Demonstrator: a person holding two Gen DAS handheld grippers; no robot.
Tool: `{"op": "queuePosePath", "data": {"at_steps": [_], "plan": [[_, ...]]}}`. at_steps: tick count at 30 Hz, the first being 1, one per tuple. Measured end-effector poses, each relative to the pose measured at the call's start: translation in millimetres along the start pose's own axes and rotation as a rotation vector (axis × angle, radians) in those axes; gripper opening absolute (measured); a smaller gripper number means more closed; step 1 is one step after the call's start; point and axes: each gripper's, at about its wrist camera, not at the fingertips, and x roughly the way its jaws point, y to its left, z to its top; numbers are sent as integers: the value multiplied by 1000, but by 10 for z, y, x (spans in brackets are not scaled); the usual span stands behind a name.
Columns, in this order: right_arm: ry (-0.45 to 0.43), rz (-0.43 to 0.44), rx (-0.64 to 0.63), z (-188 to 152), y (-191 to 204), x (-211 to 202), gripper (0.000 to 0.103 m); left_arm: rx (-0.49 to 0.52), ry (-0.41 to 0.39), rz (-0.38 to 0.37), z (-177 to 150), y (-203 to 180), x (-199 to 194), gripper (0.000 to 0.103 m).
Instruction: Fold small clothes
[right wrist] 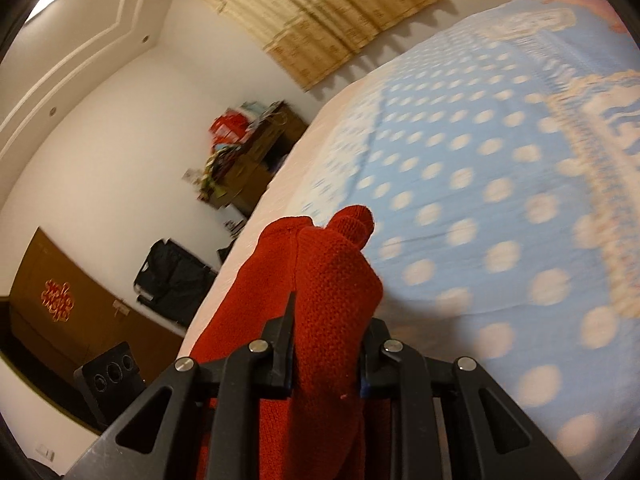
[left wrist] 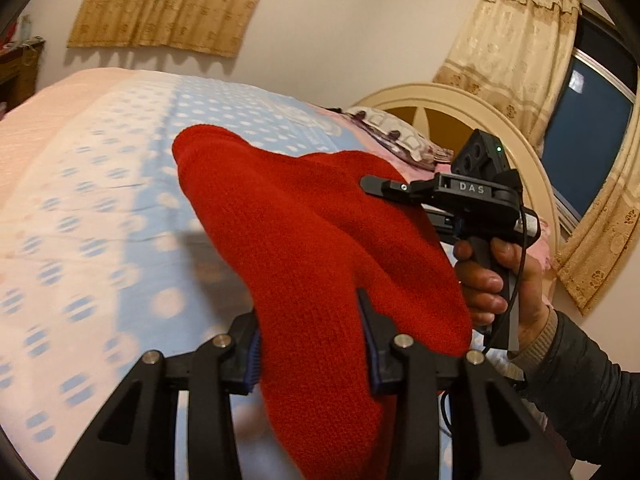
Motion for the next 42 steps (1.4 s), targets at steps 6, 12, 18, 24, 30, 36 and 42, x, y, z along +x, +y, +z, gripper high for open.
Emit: {"op": "queuePosePath", "data": {"at_steps": [6, 12, 18, 24, 30, 36, 42], "plan": [[62, 57, -24, -207, 479, 502, 22, -41, -28, 77, -145, 282, -395, 40], [126, 99, -46, -414, 870, 994, 22, -75, -36, 136, -288, 556, -675, 40], [196, 142, -63, -633, 1186, 1495, 22, -136, -68, 189, -489, 853, -989, 40], [268, 156, -79, -848, 1420, 1998, 22, -211, -78, 221, -719, 1065, -1141, 40], [316, 112, -74, -997, 1401, 2341, 22, -277, -62, 234, -959, 1262, -1154, 40], [346, 29, -15, -1035, 1133, 2533, 26, -281, -79, 223, -1052, 1328, -1073, 55], [300, -2, -93, -1033, 1248, 2282, 33, -285, -100, 251, -1059, 1289, -1228, 67]]}}
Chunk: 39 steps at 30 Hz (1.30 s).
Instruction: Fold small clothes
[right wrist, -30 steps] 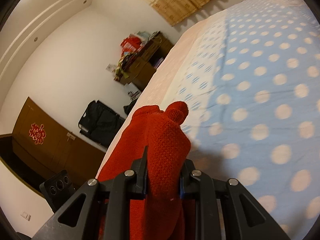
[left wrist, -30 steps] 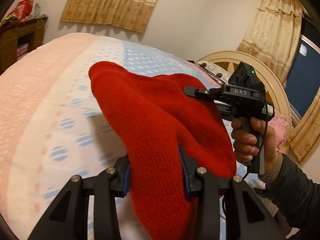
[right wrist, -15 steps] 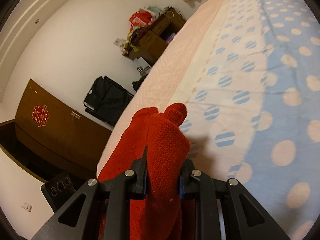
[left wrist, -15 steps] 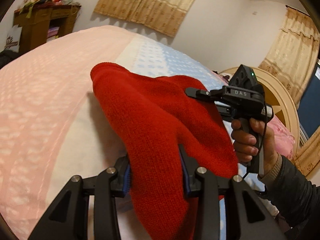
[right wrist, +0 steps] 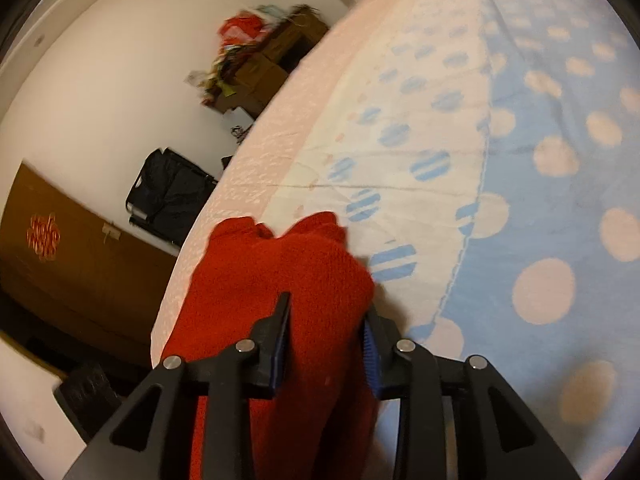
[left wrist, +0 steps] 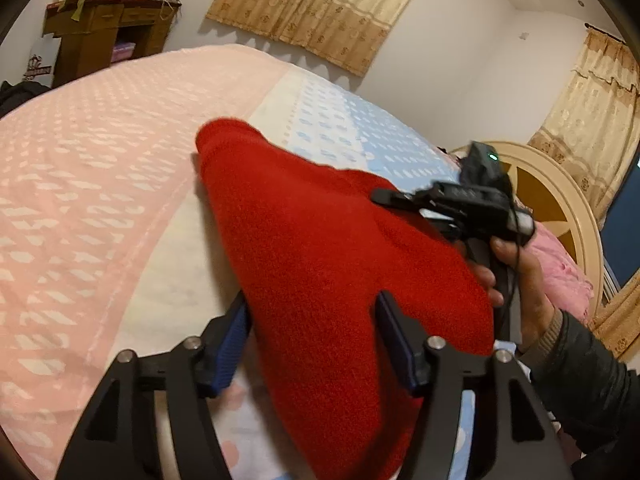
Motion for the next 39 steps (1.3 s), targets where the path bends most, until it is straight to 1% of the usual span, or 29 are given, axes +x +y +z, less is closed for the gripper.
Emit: {"op": "queuePosePath", "data": {"at_steps": [1, 2, 4, 5, 7, 9, 11, 12, 14, 15, 16, 17, 20, 23, 27, 28, 30, 33, 37, 39], "plan": [[-25, -8, -33, -26, 80, -111, 34, -6, -27, -3, 22, -2, -57, 72], [-40, -5, -53, -43, 133, -193, 35, -10, -55, -4, 28, 24, -104, 74], [-76, 52, -86, -122, 275, -415, 44, -15, -103, 4, 54, 43, -175, 78], [-90, 80, -103, -185, 346, -506, 45, -24, -119, 3, 75, 67, -189, 79], [-89, 141, -141, -313, 503, -628, 45, -36, -113, 30, 107, 100, -142, 81], [-67, 183, -189, -449, 675, -659, 45, -21, -83, 115, 121, 129, -49, 81], [-7, 202, -245, -600, 838, -594, 45, -9, -66, 173, 110, 148, 28, 81], [21, 193, -260, -655, 885, -542, 45, -12, -59, 180, 100, 163, 47, 81], [67, 151, -277, -752, 908, -435, 45, -28, -57, 166, 74, 186, 49, 81], [74, 117, -280, -769, 882, -391, 45, -31, -55, 163, 57, 190, 38, 81], [74, 55, -275, -776, 830, -348, 45, -30, -54, 165, 46, 188, 33, 81], [77, 36, -265, -769, 786, -324, 45, -27, -53, 162, 29, 178, 21, 81], [88, 33, -225, -749, 672, -321, 43, -20, -47, 151, 6, 136, -18, 81], [88, -15, -255, -734, 654, -311, 43, 1, -34, 140, -50, 59, -59, 81], [102, -37, -259, -734, 596, -269, 43, 46, 5, 146, -180, -52, -30, 81], [102, -54, -274, -755, 598, -268, 43, 51, 12, 150, -217, -59, -22, 83], [103, -118, -316, -825, 609, -282, 43, 52, 23, 145, -305, -62, -28, 85], [100, -162, -362, -933, 656, -342, 43, 50, 24, 144, -345, -72, -67, 85], [82, -258, -459, -1068, 782, -318, 43, 50, 26, 162, -353, -100, -67, 85], [71, -280, -478, -1109, 794, -309, 43, 59, 32, 175, -366, -118, -57, 85]]}}
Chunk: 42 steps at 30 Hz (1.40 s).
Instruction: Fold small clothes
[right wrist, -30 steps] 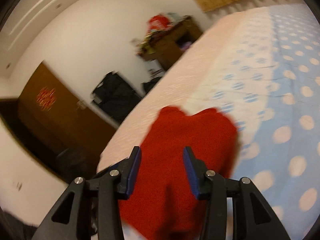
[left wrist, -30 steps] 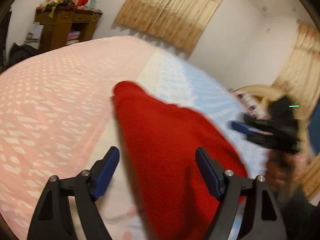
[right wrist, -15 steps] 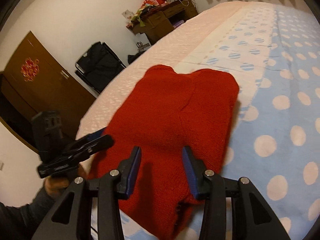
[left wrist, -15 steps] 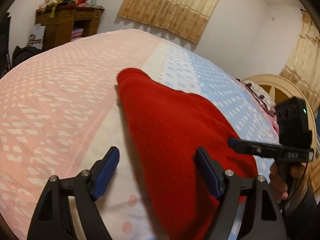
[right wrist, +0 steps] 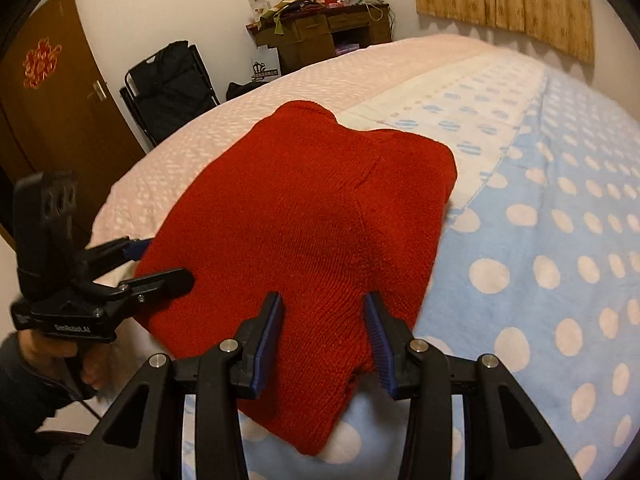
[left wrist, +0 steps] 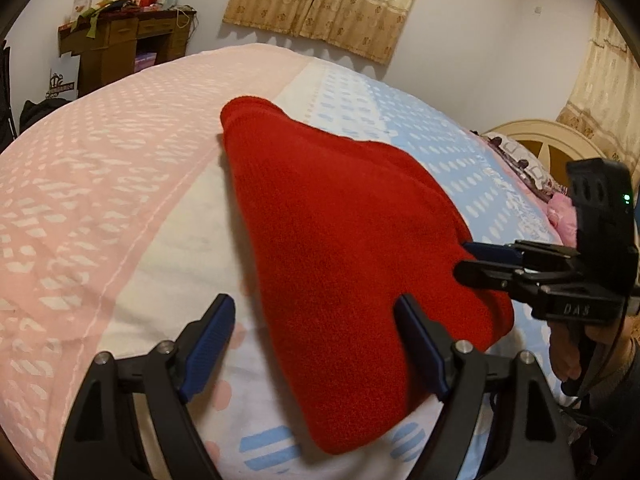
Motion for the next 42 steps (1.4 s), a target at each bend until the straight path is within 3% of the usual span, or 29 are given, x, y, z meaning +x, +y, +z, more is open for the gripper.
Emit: {"op": "queuePosePath", "data": {"at_steps": [4, 6, 13, 18, 25, 32, 42], "plan": [[-24, -32, -11, -89, 38, -8, 43, -6, 11, 3, -12, -7, 6, 85], [-43, -57, -37, -125, 81, -22, 43, -11, 20, 18, -20, 3, 33, 93], [-133, -117, -27, -55, 161, -245, 43, 16, 25, 33, -11, -79, -4, 93], [-50, -247, -87, -22, 195, -41, 43, 50, 3, 63, 13, -135, -98, 93], [-59, -207, 11, -67, 50, -51, 49, 38, 36, 101, -57, -60, -63, 97], [-93, -217, 69, -115, 111, -298, 51, 76, -2, 107, -70, -181, -313, 97], [-272, -251, 94, -238, 431, -1169, 55, 113, -128, 84, -49, -437, -805, 97]]}}
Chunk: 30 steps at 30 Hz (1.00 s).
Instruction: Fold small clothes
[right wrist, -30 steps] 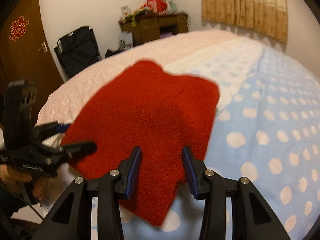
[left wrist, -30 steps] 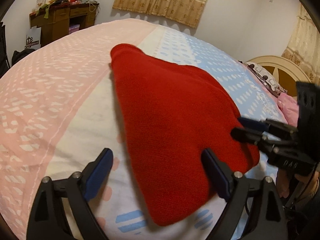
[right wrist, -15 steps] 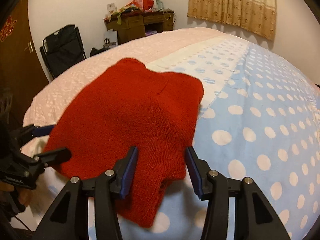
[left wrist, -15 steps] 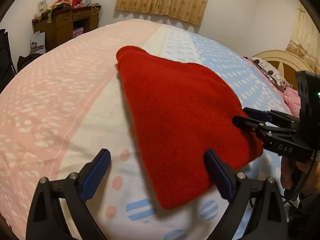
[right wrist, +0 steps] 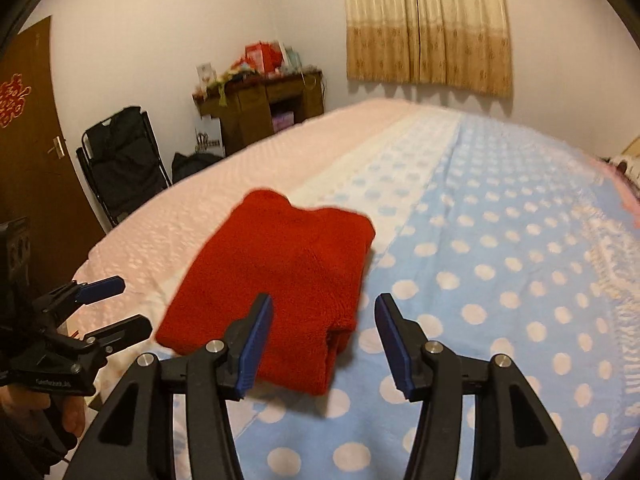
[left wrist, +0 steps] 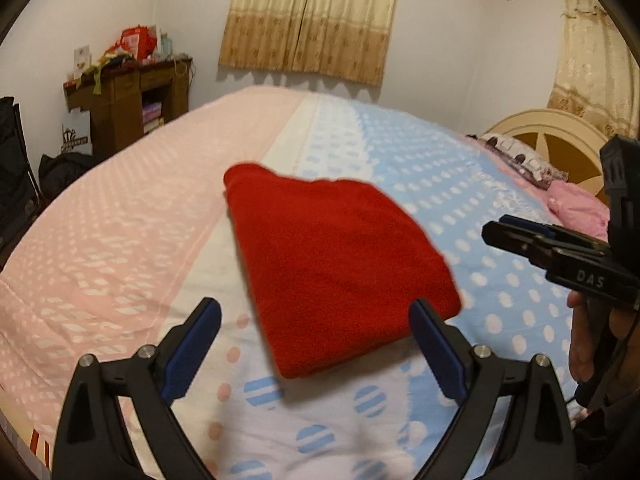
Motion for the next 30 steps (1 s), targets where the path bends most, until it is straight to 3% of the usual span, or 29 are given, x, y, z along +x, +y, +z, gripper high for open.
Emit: {"op": "queuePosePath", "data": {"at_steps": [11, 18, 30], "plan": [[-140, -41, -57, -27, 160, -727, 57, 41, -128, -8, 111, -168, -410, 102], [-164, -36, -46, -43, 137, -823, 62, 71, -165, 8, 93, -236, -515, 103], [-178, -39, -34, -60, 124, -875, 63, 78, -163, 11, 42, -247, -541, 103]]}}
